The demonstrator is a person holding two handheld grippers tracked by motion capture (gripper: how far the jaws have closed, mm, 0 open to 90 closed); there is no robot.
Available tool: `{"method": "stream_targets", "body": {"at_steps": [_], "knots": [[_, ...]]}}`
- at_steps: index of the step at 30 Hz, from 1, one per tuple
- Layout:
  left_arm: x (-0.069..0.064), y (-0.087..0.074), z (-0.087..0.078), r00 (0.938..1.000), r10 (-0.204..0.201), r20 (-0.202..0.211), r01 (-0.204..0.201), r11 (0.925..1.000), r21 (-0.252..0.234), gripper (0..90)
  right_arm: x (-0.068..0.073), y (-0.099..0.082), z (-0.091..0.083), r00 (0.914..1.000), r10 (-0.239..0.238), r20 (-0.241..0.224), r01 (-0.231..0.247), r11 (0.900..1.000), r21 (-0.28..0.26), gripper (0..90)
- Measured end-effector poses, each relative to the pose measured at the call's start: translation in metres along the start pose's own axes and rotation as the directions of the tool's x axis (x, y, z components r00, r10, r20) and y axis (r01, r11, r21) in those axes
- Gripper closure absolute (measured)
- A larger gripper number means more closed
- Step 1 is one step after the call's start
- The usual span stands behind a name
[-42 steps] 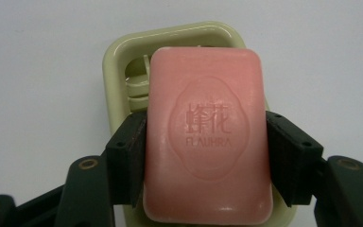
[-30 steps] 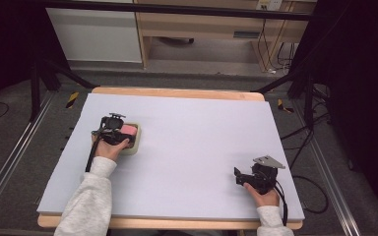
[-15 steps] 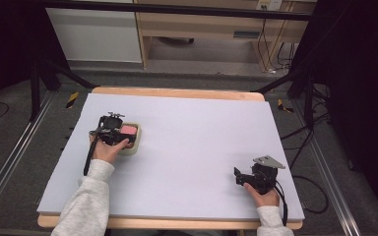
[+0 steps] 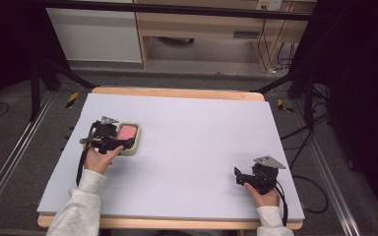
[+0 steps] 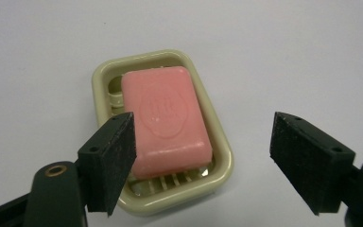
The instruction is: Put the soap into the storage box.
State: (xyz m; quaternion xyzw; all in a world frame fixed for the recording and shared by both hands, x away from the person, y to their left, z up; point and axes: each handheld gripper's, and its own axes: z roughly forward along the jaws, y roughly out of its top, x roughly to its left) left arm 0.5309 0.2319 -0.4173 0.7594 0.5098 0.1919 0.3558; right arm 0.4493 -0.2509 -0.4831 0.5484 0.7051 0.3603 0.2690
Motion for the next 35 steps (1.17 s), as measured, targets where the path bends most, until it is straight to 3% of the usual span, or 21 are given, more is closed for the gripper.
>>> {"method": "stream_targets", "body": {"at_steps": [8,12,18,26,35], "knots": [[-0.001,-0.022,-0.007,0.9995,0.028,0.012,-0.027,0.9988,-0.041,23.0,-0.001,0.0,0.0,1.0,0.006,0.007,-0.006,1.0,-0.005,4.5],[0.001,-0.03,-0.013,0.9995,0.024,0.023,-0.022,0.9977,-0.064,22.6,-0.003,-0.001,0.0,0.9999,0.006,0.011,-0.006,1.0,-0.004,4.5],[0.002,-0.048,-0.022,0.9997,0.022,0.004,-0.022,0.9949,-0.099,22.4,-0.003,-0.001,0.0,0.9998,0.015,0.011,-0.015,0.9999,-0.002,4.5],[0.007,-0.069,-0.028,1.0,-0.006,0.005,0.007,0.995,-0.099,22.0,-0.003,-0.002,0.0,0.9999,0.009,0.01,-0.009,1.0,-0.001,4.5],[0.011,-0.09,-0.03,0.9999,-0.01,-0.01,0.01,0.9973,-0.073,22.1,-0.002,-0.002,-0.001,0.9999,0.007,0.009,-0.007,1.0,-0.003,4.5]]}}
